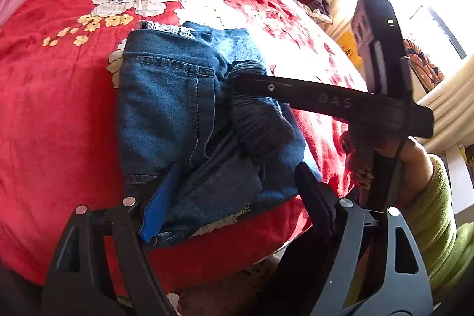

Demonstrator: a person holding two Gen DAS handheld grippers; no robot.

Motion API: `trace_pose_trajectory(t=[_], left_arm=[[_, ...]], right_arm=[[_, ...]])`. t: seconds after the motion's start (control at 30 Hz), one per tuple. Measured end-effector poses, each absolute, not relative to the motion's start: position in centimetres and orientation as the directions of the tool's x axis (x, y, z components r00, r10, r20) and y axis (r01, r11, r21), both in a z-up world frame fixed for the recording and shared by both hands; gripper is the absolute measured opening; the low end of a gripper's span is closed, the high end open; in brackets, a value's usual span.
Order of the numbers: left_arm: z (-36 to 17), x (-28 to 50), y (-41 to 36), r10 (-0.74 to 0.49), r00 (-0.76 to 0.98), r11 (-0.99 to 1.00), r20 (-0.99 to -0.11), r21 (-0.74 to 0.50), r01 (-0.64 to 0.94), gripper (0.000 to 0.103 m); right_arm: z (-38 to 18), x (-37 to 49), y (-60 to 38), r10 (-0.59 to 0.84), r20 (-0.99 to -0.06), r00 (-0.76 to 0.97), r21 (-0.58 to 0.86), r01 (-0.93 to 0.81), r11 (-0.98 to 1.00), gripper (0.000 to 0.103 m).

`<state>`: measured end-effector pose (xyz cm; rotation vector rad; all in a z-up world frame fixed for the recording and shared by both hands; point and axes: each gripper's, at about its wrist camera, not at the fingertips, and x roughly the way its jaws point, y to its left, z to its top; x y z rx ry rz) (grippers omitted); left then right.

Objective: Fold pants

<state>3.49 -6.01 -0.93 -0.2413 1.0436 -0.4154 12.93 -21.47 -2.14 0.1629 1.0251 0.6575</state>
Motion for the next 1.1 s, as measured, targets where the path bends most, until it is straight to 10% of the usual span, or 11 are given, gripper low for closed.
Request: trace_pose_trajectory(t=[0.5,1.1], left_arm=[[2.7,1.8,-3.1,-0.332,0.561,0.942,-0.758,-0.3,0.151,0.093],[-0.9,10.9,-1.3,-0.18,0.535,0.98,-0.825,-0.195,0.029,0.081]], right_arm=[[4.4,7.6,-25.2,0.592,-0.645,0.484,0.396,-0.451,0.8,0.08],[-2.0,5.3,-19.3,0.678,-0.688,0.257,0.571,-0.386,0.725,0.088]])
